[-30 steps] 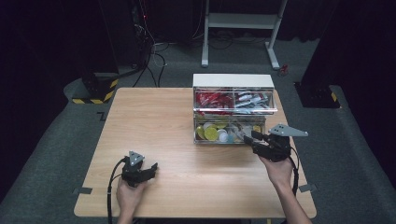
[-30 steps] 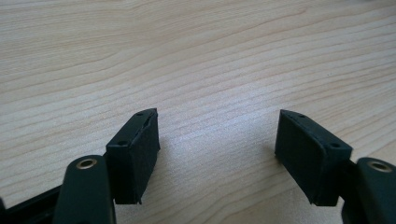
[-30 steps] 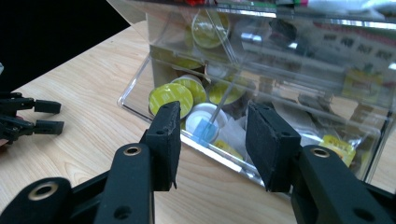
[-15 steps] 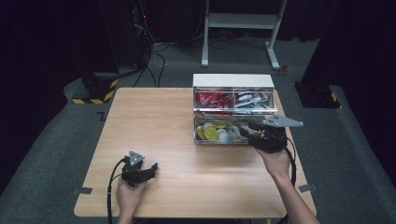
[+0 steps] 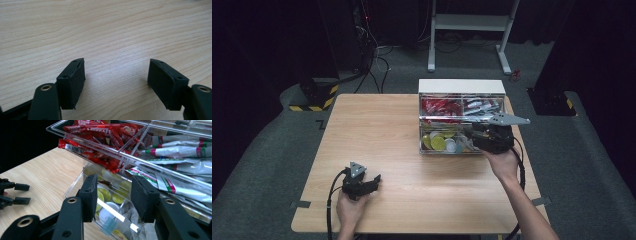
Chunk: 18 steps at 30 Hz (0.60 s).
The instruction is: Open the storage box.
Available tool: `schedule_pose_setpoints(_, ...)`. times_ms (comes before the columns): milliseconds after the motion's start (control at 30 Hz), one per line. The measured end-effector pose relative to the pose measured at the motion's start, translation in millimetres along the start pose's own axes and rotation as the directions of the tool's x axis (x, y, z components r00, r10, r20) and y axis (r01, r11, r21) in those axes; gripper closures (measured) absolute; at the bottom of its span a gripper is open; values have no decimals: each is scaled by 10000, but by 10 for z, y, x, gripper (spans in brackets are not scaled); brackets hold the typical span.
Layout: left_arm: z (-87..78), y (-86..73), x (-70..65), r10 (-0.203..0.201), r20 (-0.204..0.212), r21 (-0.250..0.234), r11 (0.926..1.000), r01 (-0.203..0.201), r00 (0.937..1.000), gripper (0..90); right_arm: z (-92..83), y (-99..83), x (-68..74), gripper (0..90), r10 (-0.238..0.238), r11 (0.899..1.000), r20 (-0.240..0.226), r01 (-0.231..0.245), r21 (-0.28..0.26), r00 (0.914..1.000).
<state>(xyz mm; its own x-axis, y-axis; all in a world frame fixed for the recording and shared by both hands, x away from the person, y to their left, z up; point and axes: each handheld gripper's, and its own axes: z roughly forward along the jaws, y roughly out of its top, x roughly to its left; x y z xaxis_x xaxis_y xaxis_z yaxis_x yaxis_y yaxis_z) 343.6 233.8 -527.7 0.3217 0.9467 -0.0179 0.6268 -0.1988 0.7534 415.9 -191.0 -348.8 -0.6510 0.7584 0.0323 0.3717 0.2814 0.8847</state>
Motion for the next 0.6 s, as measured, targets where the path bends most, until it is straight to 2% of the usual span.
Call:
schedule_pose_setpoints(200,-1,0,3,-6,31,-1,10000,6,10000,305,53,61,-16,607,32,9997,-53,-31,227,10000)
schedule_pose_setpoints(300,-1,-1,7,-38,50,-37,10000,38,10000,305,90,86,-29,613,21,9992,29,-22,407,10000)
schedule_pose_setpoints(600,-1,-2,11,-63,72,-40,10000,63,10000,305,111,104,-36,607,-182,9987,293,167,483,9994)
